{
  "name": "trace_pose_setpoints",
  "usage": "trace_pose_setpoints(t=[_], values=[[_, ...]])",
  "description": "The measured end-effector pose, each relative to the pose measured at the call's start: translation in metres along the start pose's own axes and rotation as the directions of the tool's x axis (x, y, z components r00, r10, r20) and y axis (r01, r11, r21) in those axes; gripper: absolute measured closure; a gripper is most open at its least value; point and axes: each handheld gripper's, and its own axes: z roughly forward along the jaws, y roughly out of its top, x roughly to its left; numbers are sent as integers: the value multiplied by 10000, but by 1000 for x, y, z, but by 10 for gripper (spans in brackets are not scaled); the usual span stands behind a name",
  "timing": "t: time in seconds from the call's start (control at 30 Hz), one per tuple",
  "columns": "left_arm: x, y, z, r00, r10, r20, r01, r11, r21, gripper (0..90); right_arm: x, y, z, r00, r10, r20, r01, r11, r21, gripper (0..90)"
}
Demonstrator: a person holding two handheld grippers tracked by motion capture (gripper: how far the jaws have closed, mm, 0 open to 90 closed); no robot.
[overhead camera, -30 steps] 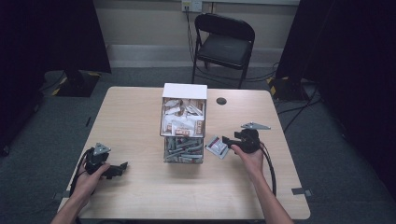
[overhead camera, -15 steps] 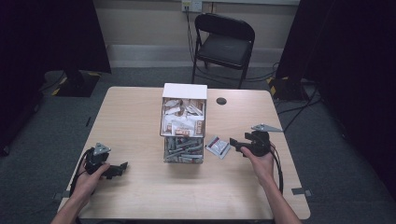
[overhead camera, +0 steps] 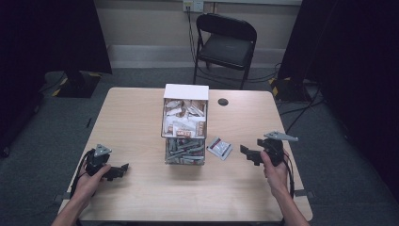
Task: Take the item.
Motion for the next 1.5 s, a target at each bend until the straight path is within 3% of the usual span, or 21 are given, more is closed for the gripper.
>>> trace_pose_setpoints(t=[0.17, 0.57, 0.8, 1.13, 1.23, 1.5], values=[[0, 0, 0, 10000, 6, 1, -6, 10000, 4, 0, -4, -8, -11, 9991, -124, 396, 118, 9998, 142, 146], [0, 0, 0, 10000, 6, 0, -6, 10000, 3, 0, -18, -26, -33, 9933, 184, 1142, -220, 9993, 308, 146], [0, 0, 0, 10000, 4, -2, -4, 10000, 2, 0, -26, -47, -41, 9872, 236, 1579, -357, 9966, 738, 146], [0, 0, 0, 10000, 4, 5, -4, 10000, 5, 0, -33, -67, -41, 9796, 584, 1923, -824, 9894, 1196, 148], [0, 0, 0, 10000, 1, -1, -1, 10000, 2, 0, -32, -73, -41, 9720, 521, 2293, -867, 9858, 1435, 148], [0, 0, 0, 10000, 2, -3, -2, 10000, 5, 0, -29, -82, -35, 9637, 102, 2667, -649, 9783, 1970, 144]])
